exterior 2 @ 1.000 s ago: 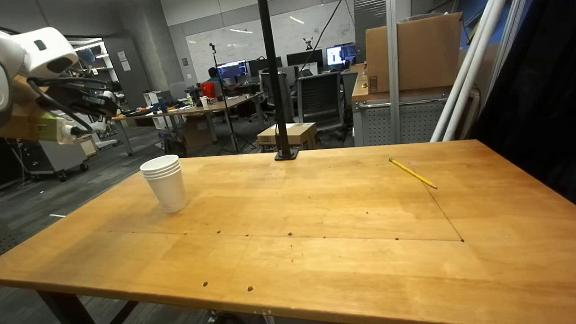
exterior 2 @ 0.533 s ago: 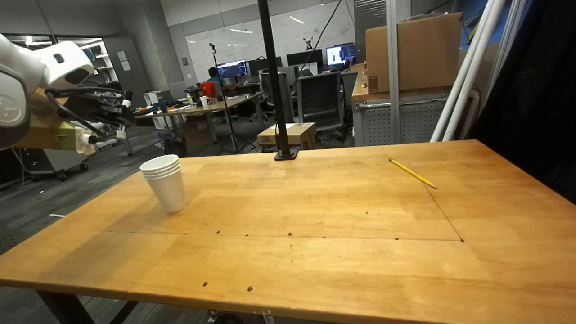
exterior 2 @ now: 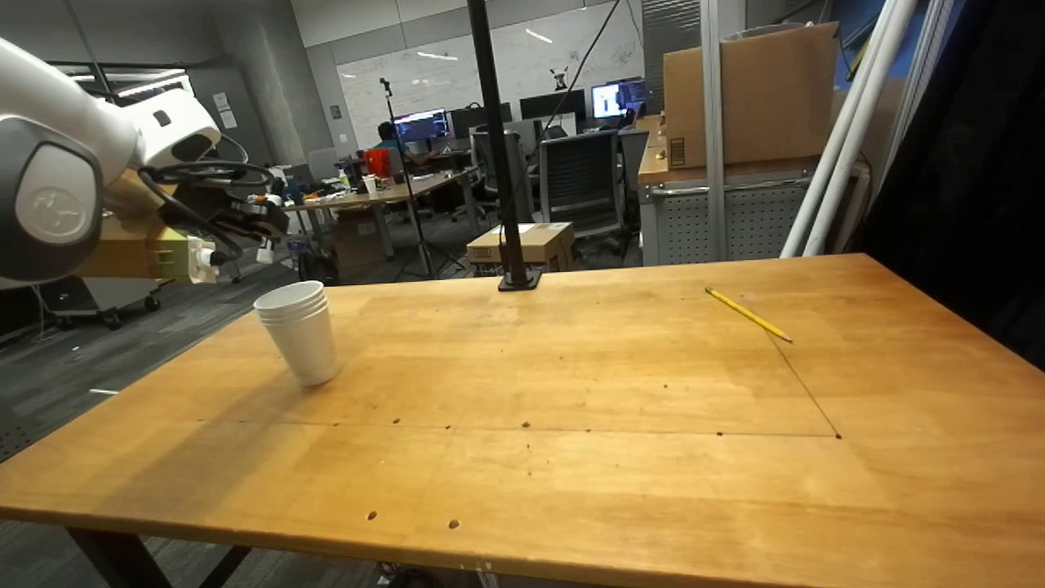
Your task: Pick up the marker from the table and put it in the put
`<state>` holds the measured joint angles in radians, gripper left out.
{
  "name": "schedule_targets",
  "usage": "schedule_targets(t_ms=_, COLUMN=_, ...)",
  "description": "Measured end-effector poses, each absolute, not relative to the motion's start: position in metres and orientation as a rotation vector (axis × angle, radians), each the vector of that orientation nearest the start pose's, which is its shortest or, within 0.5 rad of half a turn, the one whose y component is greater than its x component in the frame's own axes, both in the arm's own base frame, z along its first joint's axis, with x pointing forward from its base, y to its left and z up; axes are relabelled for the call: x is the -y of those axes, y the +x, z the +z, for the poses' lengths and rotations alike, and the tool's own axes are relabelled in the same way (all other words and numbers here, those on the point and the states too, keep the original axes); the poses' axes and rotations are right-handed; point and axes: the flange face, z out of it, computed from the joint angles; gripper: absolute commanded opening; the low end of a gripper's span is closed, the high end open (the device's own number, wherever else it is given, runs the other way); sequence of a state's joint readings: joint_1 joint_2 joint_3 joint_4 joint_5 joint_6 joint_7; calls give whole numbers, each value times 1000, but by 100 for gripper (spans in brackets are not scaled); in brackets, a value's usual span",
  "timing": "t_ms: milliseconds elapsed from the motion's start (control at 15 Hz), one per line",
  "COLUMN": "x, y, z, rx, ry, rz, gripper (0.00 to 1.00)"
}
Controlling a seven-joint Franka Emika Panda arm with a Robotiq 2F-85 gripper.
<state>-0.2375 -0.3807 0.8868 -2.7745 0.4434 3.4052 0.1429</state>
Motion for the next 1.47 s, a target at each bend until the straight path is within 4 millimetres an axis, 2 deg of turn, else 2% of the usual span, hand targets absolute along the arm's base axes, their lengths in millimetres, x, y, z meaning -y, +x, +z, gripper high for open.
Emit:
schedule_targets(t_ms=133, x=-214, y=364, z=393, rx=169, ry=-2682, rz=-1317, gripper=9)
schedule_targets(t_ms=200, x=-213, y=364, z=391, rx=174, ry=-2689, rz=-1310, gripper=41)
schedule_targets(t_ms=267, x=-213, y=363, z=388, rx=182, ry=-2696, rz=-1303, gripper=42)
schedule_targets(t_ms=333, x=-213, y=363, z=385, rx=186, ry=-2703, rz=-1296, gripper=49)
schedule_targets(t_ms=733, x=-209, y=361, z=374, rx=212, ry=-2737, rz=-1272, gripper=98)
schedule_targets(t_ms=1467, x=-200, y=360, z=372, rx=187, ry=-2757, rz=-1264, gripper=100)
